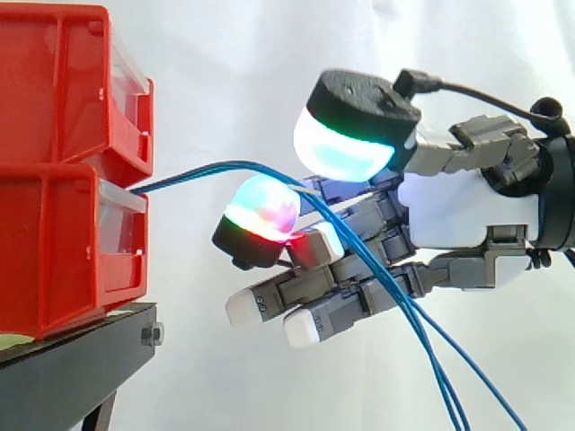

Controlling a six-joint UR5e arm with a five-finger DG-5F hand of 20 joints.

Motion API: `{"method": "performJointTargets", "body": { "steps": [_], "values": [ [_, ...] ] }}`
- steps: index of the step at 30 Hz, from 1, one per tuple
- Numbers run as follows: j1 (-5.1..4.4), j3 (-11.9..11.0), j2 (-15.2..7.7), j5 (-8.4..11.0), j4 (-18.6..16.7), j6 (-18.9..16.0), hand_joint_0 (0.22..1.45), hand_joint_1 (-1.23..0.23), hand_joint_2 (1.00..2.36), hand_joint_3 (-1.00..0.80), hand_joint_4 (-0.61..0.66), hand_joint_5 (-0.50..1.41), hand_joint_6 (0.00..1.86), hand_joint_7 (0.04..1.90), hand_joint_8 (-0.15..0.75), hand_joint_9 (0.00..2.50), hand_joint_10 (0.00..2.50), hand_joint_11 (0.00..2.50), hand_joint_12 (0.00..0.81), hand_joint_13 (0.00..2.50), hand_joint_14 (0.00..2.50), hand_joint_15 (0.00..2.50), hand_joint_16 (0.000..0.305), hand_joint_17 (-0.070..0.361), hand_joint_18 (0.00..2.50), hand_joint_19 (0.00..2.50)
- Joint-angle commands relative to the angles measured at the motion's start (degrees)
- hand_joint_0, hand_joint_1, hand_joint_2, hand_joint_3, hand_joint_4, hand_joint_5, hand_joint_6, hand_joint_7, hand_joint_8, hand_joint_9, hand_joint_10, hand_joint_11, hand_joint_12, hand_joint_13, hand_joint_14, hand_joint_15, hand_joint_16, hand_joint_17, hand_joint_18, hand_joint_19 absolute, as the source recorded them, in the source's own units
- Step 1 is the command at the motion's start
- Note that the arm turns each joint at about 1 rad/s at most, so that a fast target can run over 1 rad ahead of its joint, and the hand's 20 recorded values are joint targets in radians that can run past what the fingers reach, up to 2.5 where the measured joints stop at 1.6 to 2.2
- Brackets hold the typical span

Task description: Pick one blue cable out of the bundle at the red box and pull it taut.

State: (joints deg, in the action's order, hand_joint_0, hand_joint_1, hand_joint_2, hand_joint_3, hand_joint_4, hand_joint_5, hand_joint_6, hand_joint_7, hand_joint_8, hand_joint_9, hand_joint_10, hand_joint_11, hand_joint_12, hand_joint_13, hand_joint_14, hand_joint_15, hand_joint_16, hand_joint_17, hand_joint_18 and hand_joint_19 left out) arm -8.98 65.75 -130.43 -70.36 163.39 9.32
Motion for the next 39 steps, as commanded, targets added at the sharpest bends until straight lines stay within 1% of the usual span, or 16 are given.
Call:
{"method": "performJointTargets", "body": {
  "steps": [1,5,7,12,20,23,24,25,32,33,34,35,36,37,38,39],
  "values": [
    [0.02,-0.01,0.0,0.05,0.0,0.0,0.48,-0.78,1.0,-0.5,0.24,-0.18,0.87,1.17,0.404,0.76,0.02,1.09,0.468,0.48,0.01,0.25,0.067,0.151,0.61,0.39],
    [0.02,-0.1,0.0,0.05,0.0,0.0,0.54,-0.71,1.0,-0.47,0.22,-0.16,0.85,1.2,0.389,0.83,0.02,1.09,0.448,0.5,0.01,0.26,0.062,0.14,0.61,0.4],
    [0.02,-0.1,0.0,0.05,0.0,0.0,0.58,-0.69,1.01,-0.36,0.23,-0.15,0.85,1.24,0.377,0.85,0.02,1.09,0.437,0.51,0.01,0.25,0.06,0.136,0.62,0.41],
    [0.02,-0.01,0.0,0.05,0.0,0.0,0.57,-0.68,1.02,-0.25,0.23,-0.14,0.86,1.28,0.389,0.88,0.02,1.1,0.437,0.53,0.01,0.26,0.06,0.136,0.64,0.41],
    [0.02,-0.45,0.0,0.05,0.44,0.0,0.57,-0.71,1.02,-0.13,0.26,-0.13,0.88,1.32,0.398,0.93,0.02,1.11,0.447,0.56,0.01,0.26,0.062,0.139,0.67,0.4],
    [0.02,-0.45,0.09,-0.04,0.7,-0.09,0.58,-0.77,1.02,-0.1,0.26,-0.13,0.88,1.34,0.39,0.94,0.02,1.12,0.439,0.56,0.01,0.27,0.06,0.136,0.67,0.4],
    [0.02,-0.71,0.0,0.05,0.7,-0.09,0.59,-0.79,1.02,-0.11,0.24,-0.13,0.88,1.35,0.384,0.95,0.02,1.13,0.435,0.57,0.01,0.27,0.06,0.135,0.67,0.4],
    [0.02,-0.89,0.0,0.05,0.7,-0.09,0.6,-0.85,1.03,-0.1,0.21,-0.13,0.88,1.35,0.378,0.96,0.02,1.14,0.429,0.58,0.01,0.27,0.059,0.133,0.68,0.39],
    [0.02,-1.42,0.0,0.05,1.76,0.0,0.65,-0.99,1.02,-0.21,0.18,-0.15,0.89,1.34,0.361,0.91,0.02,1.13,0.427,0.56,0.01,0.26,0.058,0.131,0.68,0.34],
    [0.02,-1.42,0.0,0.05,1.76,0.0,0.66,-1.01,1.02,-0.25,0.2,-0.15,0.89,1.33,0.362,0.89,0.02,1.13,0.428,0.55,0.01,0.25,0.058,0.131,0.67,0.33],
    [0.02,-1.42,0.0,0.05,1.76,0.0,0.68,-1.01,1.01,-0.39,0.23,-0.15,0.89,1.3,0.364,0.88,0.02,1.13,0.428,0.54,0.01,0.25,0.058,0.132,0.67,0.33],
    [0.02,-1.51,0.0,0.05,1.76,0.0,0.68,-1.01,1.0,-0.43,0.23,-0.16,0.89,1.3,0.359,0.87,0.02,1.13,0.426,0.54,0.01,0.25,0.059,0.132,0.67,0.33],
    [0.02,-1.51,0.0,0.05,1.85,-0.09,0.63,-0.99,1.0,-0.5,0.24,-0.16,0.89,1.29,0.359,0.86,0.02,1.13,0.427,0.53,0.01,0.25,0.059,0.132,0.65,0.35],
    [0.02,-1.42,0.0,0.05,2.02,0.0,0.54,-0.92,1.0,-0.5,0.24,-0.16,0.88,1.28,0.375,0.86,0.02,1.12,0.439,0.53,0.01,0.26,0.061,0.138,0.65,0.36],
    [0.02,-1.51,0.0,0.05,2.2,-0.09,0.54,-0.91,1.0,-0.5,0.24,-0.16,0.88,1.27,0.373,0.86,0.02,1.12,0.444,0.52,0.01,0.26,0.062,0.139,0.65,0.36],
    [0.02,-1.42,0.0,-0.04,2.29,0.0,0.49,-0.8,1.0,-0.5,0.25,-0.16,0.88,1.24,0.398,0.88,0.02,1.11,0.464,0.53,0.01,0.27,0.065,0.147,0.65,0.38]
  ]
}}
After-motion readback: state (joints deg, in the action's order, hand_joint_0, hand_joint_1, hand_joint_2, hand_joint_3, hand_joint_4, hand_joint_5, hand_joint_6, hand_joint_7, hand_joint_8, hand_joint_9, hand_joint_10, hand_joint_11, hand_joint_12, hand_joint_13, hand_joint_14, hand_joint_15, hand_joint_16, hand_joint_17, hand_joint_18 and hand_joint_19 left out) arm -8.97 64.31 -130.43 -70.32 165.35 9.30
